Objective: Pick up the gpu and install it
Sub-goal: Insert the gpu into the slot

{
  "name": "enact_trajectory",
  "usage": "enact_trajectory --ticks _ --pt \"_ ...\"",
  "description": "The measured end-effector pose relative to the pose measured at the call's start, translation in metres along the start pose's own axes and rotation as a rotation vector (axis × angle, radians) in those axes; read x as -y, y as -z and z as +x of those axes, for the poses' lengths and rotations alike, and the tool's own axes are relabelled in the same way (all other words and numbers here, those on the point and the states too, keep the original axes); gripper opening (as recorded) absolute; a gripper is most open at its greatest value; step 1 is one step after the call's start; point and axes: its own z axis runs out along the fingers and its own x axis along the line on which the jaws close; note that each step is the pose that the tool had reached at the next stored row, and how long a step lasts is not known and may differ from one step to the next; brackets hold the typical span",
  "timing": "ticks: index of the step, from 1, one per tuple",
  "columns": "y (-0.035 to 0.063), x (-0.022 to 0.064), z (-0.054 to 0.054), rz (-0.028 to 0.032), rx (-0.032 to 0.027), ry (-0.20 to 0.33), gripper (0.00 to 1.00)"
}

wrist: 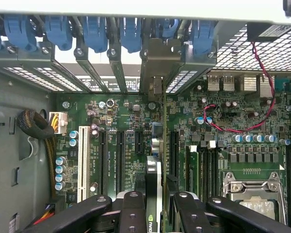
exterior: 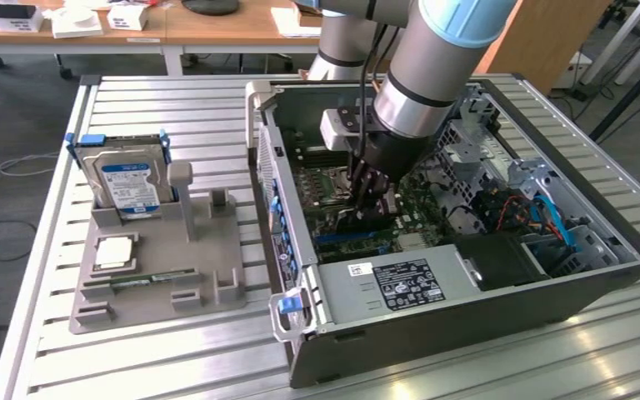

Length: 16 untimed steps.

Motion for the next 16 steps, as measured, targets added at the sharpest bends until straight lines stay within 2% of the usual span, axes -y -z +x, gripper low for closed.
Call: enact_trajectory --ticks 7,10,16 --pt "0.0000 0.0001 -0.0001 0.0002 0.0000 -0.003 0.27" --pt "-0.0001 0.0004 -0.0001 0.0006 -0.0035 -0.013 0.27" --pt "0.0001 0.0011 -0.0001 0.0012 -0.0031 -0.027 0.27"
